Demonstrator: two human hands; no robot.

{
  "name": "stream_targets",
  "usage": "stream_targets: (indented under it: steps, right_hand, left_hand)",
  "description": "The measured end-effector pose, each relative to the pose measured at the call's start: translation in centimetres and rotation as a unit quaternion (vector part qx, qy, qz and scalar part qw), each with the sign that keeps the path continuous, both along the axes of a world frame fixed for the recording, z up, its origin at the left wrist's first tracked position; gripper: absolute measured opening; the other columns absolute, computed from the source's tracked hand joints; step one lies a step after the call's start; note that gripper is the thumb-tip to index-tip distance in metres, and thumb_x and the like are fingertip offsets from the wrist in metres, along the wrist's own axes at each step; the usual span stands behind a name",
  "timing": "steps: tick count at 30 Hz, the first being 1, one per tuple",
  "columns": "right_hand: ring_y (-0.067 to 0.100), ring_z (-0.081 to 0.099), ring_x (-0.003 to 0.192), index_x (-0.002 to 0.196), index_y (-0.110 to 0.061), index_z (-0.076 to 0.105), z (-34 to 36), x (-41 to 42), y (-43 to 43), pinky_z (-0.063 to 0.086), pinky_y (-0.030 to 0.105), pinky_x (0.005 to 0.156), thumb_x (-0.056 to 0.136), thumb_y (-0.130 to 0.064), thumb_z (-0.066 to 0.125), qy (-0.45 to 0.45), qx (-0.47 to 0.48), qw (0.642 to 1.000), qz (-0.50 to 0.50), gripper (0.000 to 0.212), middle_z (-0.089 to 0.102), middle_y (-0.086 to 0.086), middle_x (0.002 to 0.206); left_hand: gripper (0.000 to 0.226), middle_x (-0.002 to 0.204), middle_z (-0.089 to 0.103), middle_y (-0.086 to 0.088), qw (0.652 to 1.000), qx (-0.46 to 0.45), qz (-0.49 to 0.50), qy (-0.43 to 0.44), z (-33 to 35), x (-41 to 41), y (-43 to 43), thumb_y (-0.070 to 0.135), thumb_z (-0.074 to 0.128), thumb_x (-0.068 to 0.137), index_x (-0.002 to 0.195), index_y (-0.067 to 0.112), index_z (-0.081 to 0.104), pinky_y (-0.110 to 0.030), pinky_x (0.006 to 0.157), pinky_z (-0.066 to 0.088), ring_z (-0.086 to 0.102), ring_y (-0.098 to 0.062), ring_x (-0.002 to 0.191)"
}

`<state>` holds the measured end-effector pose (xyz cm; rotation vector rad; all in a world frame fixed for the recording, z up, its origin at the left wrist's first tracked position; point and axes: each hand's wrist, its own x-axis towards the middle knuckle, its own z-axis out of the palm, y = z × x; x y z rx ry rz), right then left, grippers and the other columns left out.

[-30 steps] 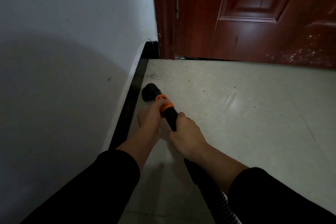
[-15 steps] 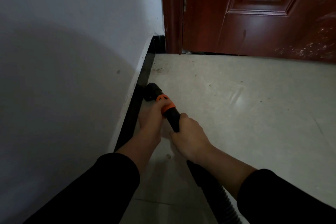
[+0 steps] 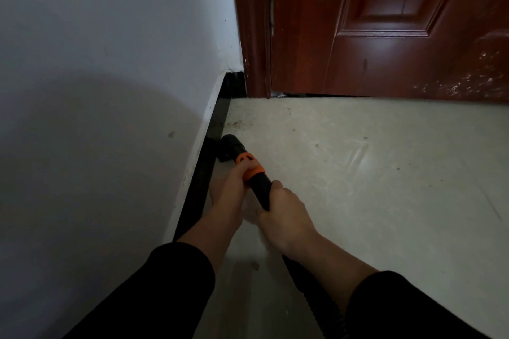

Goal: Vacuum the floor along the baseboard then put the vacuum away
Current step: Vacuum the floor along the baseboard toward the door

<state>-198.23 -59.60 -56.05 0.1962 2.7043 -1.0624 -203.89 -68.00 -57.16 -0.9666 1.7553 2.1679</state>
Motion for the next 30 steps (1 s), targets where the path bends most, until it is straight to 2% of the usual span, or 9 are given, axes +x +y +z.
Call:
stream_targets:
  steps: [2, 6, 11, 16, 19, 23, 26, 27, 30]
  right_hand:
    - [0.021, 0.058, 0.092, 0.122, -0.008, 0.045, -0.3, -0.7, 0.0, 0.043, 0.026, 0.068, 0.09, -0.013, 0.055, 0.001, -0.005, 1.0, -0.005, 0.034, 0.056, 0.009, 0.109]
    - [0.022, 0.059, 0.094, 0.124, -0.008, 0.044, -0.7, -2.1, 0.0, 0.049, 0.029, 0.075, 0.091, -0.014, 0.055, 0.005, -0.009, 1.0, -0.013, 0.035, 0.056, 0.01, 0.111]
    - [0.023, 0.057, 0.091, 0.121, -0.006, 0.045, -0.8, -3.5, 0.2, 0.046, 0.029, 0.071, 0.09, -0.013, 0.054, 0.007, -0.02, 1.0, -0.018, 0.033, 0.056, 0.011, 0.11]
    - [0.029, 0.059, 0.097, 0.119, -0.004, 0.046, -0.5, -4.9, 0.3, 0.045, 0.033, 0.073, 0.088, -0.012, 0.053, 0.004, -0.029, 0.999, -0.031, 0.032, 0.056, 0.014, 0.112]
    - [0.03, 0.059, 0.098, 0.119, -0.004, 0.046, -0.2, -5.7, 0.5, 0.043, 0.032, 0.07, 0.088, -0.01, 0.052, -0.001, -0.036, 0.998, -0.043, 0.032, 0.057, 0.015, 0.113]
    - [0.03, 0.059, 0.098, 0.119, -0.004, 0.046, 0.0, -6.6, 0.8, 0.043, 0.032, 0.07, 0.088, -0.009, 0.05, -0.002, -0.037, 0.998, -0.047, 0.031, 0.057, 0.016, 0.112]
    - [0.028, 0.058, 0.094, 0.12, -0.004, 0.046, -0.1, -6.7, 1.2, 0.042, 0.031, 0.068, 0.089, -0.009, 0.05, 0.001, -0.031, 0.998, -0.048, 0.032, 0.057, 0.015, 0.111]
    - [0.027, 0.058, 0.092, 0.12, -0.004, 0.046, -0.2, -6.7, 1.4, 0.042, 0.03, 0.068, 0.089, -0.01, 0.05, 0.003, -0.029, 0.998, -0.049, 0.032, 0.057, 0.014, 0.11]
    - [0.025, 0.057, 0.091, 0.12, -0.005, 0.046, -0.2, -6.7, 2.1, 0.041, 0.029, 0.067, 0.089, -0.01, 0.051, 0.011, -0.018, 0.998, -0.054, 0.032, 0.057, 0.014, 0.11]
  left_hand:
    - [0.025, 0.094, 0.067, -0.013, 1.0, -0.012, 0.001, 0.006, -0.5, -0.9, -0.1, 0.017, 0.077, 0.074, 0.093, 0.004, 0.067, -0.027, 0.059, 0.047, 0.064, -0.021, 0.076]
    - [0.021, 0.099, 0.068, -0.015, 0.999, -0.03, -0.002, 0.012, -1.2, -2.7, 0.0, 0.019, 0.079, 0.071, 0.083, 0.008, 0.065, -0.03, 0.064, 0.049, 0.065, -0.026, 0.084]
    - [0.043, 0.101, 0.069, -0.016, 0.999, -0.035, -0.003, 0.022, -1.9, -4.5, 0.2, 0.02, 0.08, 0.069, 0.105, 0.001, 0.067, -0.03, 0.065, 0.05, 0.066, -0.026, 0.085]
    - [0.031, 0.093, 0.067, -0.013, 0.999, -0.033, -0.006, 0.029, -1.7, -6.0, 0.5, 0.017, 0.079, 0.07, 0.095, 0.004, 0.065, -0.028, 0.06, 0.05, 0.066, -0.023, 0.078]
    - [0.043, 0.098, 0.068, -0.016, 0.999, -0.038, -0.018, 0.033, -1.5, -7.0, 0.5, 0.019, 0.079, 0.069, 0.104, -0.001, 0.064, -0.029, 0.059, 0.049, 0.066, -0.025, 0.079]
    - [0.043, 0.097, 0.068, -0.015, 0.998, -0.048, -0.029, 0.037, -1.0, -7.5, 1.0, 0.02, 0.078, 0.071, 0.105, -0.001, 0.065, -0.027, 0.056, 0.047, 0.063, -0.022, 0.074]
    - [0.016, 0.083, 0.061, -0.009, 0.998, -0.026, -0.054, 0.03, -0.7, -7.6, 1.6, 0.014, 0.071, 0.081, 0.088, 0.004, 0.061, -0.023, 0.056, 0.045, 0.058, -0.017, 0.069]
    - [0.014, 0.081, 0.06, -0.007, 0.998, -0.017, -0.056, 0.027, -0.7, -7.6, 1.9, 0.012, 0.07, 0.082, 0.085, 0.006, 0.059, -0.023, 0.057, 0.046, 0.058, -0.017, 0.069]
    - [0.027, 0.091, 0.065, -0.011, 0.998, -0.028, -0.042, 0.033, -1.2, -8.0, 2.4, 0.015, 0.076, 0.075, 0.095, 0.005, 0.061, -0.026, 0.06, 0.048, 0.063, -0.021, 0.078]
